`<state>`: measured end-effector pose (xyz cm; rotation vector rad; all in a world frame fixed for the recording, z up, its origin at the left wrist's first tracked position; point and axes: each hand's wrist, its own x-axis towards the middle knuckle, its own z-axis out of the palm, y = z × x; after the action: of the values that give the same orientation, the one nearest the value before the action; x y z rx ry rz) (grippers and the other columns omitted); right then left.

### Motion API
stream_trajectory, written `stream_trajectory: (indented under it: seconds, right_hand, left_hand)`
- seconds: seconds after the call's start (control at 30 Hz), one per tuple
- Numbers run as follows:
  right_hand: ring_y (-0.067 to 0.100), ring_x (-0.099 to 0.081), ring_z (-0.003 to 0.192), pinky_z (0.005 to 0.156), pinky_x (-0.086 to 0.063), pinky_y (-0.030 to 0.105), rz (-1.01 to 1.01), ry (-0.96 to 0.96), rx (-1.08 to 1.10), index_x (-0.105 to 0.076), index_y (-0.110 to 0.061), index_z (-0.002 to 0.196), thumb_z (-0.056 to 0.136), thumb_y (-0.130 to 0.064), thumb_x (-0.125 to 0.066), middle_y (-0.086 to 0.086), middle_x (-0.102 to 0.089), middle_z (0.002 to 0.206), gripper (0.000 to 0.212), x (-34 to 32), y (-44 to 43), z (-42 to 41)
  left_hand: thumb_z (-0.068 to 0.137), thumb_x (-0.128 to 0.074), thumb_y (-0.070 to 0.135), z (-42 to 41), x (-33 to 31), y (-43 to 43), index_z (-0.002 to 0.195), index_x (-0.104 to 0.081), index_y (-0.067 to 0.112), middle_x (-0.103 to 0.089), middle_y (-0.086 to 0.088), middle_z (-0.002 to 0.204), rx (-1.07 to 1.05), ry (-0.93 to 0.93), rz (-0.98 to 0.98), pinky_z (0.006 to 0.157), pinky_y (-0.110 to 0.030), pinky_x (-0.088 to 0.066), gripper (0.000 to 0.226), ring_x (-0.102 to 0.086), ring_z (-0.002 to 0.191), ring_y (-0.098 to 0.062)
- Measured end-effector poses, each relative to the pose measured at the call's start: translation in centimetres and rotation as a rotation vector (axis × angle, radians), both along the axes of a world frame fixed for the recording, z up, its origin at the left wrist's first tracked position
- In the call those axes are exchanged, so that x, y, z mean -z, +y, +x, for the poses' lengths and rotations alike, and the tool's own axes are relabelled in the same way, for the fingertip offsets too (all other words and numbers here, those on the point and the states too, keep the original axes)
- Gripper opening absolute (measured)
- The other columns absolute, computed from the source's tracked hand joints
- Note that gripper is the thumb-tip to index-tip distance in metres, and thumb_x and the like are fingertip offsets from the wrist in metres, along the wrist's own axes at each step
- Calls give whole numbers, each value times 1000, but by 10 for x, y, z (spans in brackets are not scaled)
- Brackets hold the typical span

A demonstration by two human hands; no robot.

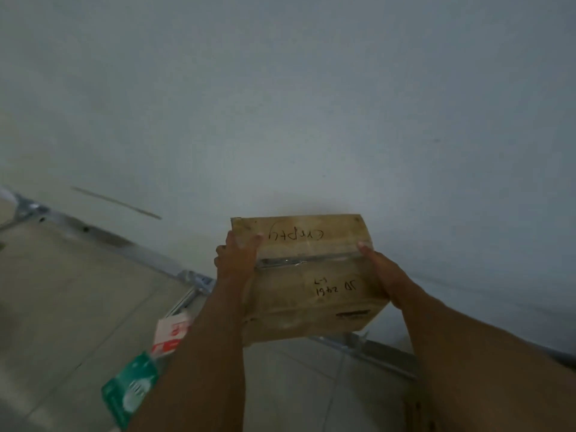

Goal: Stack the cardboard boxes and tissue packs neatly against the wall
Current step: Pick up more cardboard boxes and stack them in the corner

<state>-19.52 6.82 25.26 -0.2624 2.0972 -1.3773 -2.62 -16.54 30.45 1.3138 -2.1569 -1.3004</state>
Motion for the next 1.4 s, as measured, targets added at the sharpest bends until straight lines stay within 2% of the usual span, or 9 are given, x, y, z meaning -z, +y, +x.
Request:
stream_trajectory:
  seconds: [0.27,0.47,0.63,0.77,0.83,0.93,1.03,1.17,1.4]
  right_hand:
    - [32,-59,119,106,-43,53,0,20,201,-58,-29,132,48,-99,-49,9,-60,133,110,-49,195,-27]
    - [30,-59,116,105,-44,51,5,28,337,-58,-24,133,60,-93,-48,8,-61,129,101,-57,333,-19]
    - [33,-61,111,101,-47,49,-38,0,460,-58,-20,131,75,-79,-52,13,-61,125,81,-50,423,-19]
    - [34,-61,111,100,-47,53,-28,-40,564,-55,-22,135,53,-90,-57,14,-60,128,107,-34,475,-19]
    - [33,-62,109,98,-48,53,-17,-68,592,-54,-21,135,48,-91,-57,14,-60,127,112,-24,492,-17]
    - [35,-60,111,98,-48,53,-23,-98,646,-51,-21,138,65,-81,-55,16,-57,130,95,-9,504,-12]
    - [39,-48,128,106,-40,55,33,-50,745,-37,-23,149,84,-68,-53,17,-43,147,81,12,503,-17]
    - [38,-31,142,112,-33,50,259,23,648,-21,-24,155,89,-60,-54,12,-27,158,82,32,483,-23]
    - [38,-26,144,113,-31,55,440,-1,525,-24,-23,153,84,-64,-58,15,-25,158,87,56,466,-11]
  left_hand:
    - [87,-54,59,-76,-30,163,153,-20,22,-26,-16,154,164,35,83,113,-52,-25,83,-28,140,-38]
    - [83,-56,61,-113,-28,287,151,-28,22,-31,-16,151,321,43,109,113,-52,-30,83,-32,138,-38]
    - [56,-51,76,-142,-11,370,148,-33,24,-36,-15,149,438,37,190,111,-55,-34,107,-38,135,-39]
    - [48,-53,81,-170,18,409,144,-37,31,-43,-11,146,510,43,245,108,-55,-37,110,-43,132,-36]
    - [49,-54,82,-182,35,421,137,-45,35,-51,-8,140,544,48,258,107,-55,-39,100,-48,128,-34]
    - [60,-55,75,-180,34,444,130,-53,35,-58,-1,131,605,59,287,106,-53,-40,81,-53,124,-30]
    - [87,-58,50,-181,48,459,145,-38,21,-45,9,133,681,57,335,110,-39,-34,68,-43,133,-25]
    - [84,-65,49,-182,83,471,156,-6,21,-12,-4,162,678,-73,299,120,-49,-20,97,-18,149,-28]
    - [69,-63,62,-174,99,465,154,-13,26,-16,-2,161,720,-130,307,116,-53,-28,105,-24,145,-31]
